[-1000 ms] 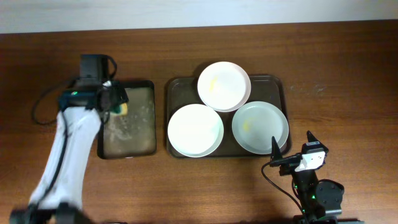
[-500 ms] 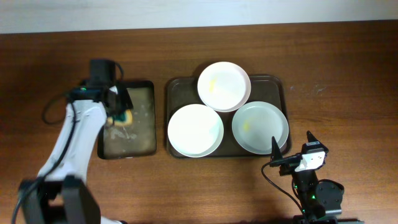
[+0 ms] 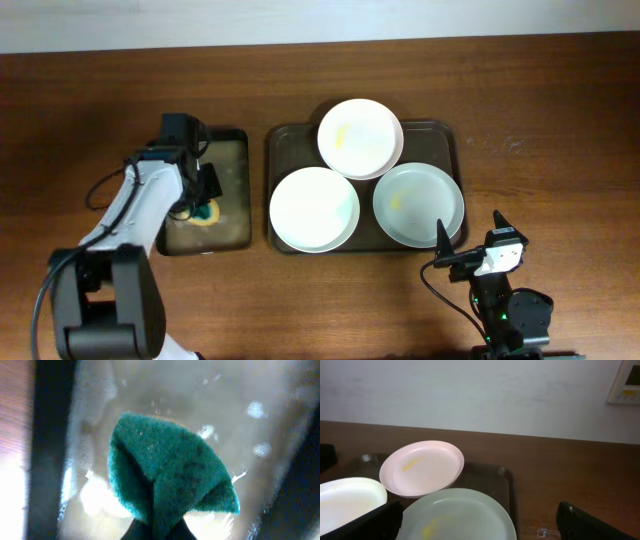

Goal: Clean dirty plates on tray and stack at the side
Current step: 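Lift the sponge with the left gripper and move it over the white plate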

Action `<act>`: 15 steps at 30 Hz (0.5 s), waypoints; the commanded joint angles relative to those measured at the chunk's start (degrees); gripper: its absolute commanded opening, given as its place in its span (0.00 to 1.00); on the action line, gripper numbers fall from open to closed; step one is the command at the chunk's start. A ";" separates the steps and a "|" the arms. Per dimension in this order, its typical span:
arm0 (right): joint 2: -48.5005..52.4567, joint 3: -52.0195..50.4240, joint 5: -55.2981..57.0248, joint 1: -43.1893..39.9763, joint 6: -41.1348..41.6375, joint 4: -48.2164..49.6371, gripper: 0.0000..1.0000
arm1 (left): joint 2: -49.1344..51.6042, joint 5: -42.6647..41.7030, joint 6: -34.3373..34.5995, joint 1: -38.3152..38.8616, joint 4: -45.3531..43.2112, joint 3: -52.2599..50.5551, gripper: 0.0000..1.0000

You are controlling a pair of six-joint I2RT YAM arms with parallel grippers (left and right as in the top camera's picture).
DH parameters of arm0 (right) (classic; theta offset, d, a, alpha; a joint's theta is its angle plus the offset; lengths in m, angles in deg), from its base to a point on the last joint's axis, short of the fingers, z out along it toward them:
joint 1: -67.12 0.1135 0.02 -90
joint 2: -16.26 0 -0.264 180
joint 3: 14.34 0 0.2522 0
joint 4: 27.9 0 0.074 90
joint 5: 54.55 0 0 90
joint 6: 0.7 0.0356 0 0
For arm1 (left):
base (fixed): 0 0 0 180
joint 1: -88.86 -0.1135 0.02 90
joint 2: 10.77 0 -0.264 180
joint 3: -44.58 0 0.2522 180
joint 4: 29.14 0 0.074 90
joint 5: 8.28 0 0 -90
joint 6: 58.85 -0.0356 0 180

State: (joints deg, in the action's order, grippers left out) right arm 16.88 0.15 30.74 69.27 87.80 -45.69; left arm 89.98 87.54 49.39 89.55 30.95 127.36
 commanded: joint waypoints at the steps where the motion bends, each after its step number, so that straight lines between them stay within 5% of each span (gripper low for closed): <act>1: -0.31 -0.42 0.48 0.35 0.22 -0.13 0.98 | -8.79 -0.04 0.13 0.31 4.20 12.35 0.00; 9: -0.31 -0.42 0.48 0.35 0.22 -0.13 0.98 | -3.74 -0.13 0.17 0.31 -6.71 -2.89 0.00; 15: -0.31 -0.42 0.48 0.35 0.22 -0.13 0.98 | -6.88 -0.48 -1.40 0.31 2.05 8.35 0.00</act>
State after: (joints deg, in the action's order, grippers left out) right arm 16.88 0.15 30.74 69.27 87.78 -45.71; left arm 89.33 87.50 49.10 89.72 29.73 125.72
